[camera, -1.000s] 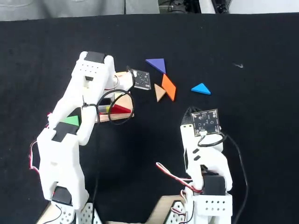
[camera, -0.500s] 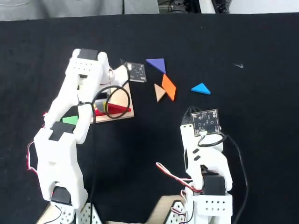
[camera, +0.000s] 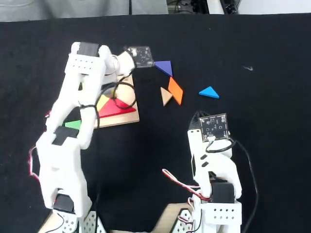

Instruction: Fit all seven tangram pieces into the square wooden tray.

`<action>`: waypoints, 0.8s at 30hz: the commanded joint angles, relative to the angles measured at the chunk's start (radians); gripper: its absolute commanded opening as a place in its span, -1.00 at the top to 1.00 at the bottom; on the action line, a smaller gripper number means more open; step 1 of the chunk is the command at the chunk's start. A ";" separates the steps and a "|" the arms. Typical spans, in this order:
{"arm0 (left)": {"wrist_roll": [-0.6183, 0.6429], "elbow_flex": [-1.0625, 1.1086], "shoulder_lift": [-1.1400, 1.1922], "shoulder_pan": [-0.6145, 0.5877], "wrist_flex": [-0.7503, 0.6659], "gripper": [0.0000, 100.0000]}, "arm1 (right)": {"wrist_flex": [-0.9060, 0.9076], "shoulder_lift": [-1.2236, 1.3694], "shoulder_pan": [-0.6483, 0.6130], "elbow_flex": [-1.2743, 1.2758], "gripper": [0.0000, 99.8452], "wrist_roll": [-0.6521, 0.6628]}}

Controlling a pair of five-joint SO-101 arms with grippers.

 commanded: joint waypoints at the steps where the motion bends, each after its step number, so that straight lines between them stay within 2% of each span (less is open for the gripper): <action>1: 0.232 0.051 0.060 0.042 -0.224 0.64 | -0.020 -0.079 -0.012 -0.004 0.98 0.009; 4: 0.296 0.082 0.109 0.041 -0.244 0.64 | -0.020 -0.079 -0.011 -0.004 0.98 0.009; 12: 0.333 0.093 0.133 0.036 -0.187 0.64 | -0.020 -0.079 -0.012 -0.004 0.98 0.009; 19: 0.213 0.079 0.124 0.030 -0.028 0.64 | -0.020 -0.079 -0.011 -0.004 0.98 0.009; 21: 0.229 0.059 0.118 0.031 -0.025 0.64 | -0.020 -0.079 -0.011 -0.004 0.98 0.009; 24: 0.316 -0.019 0.098 0.030 -0.038 0.64 | -0.020 -0.079 -0.011 -0.004 0.98 0.009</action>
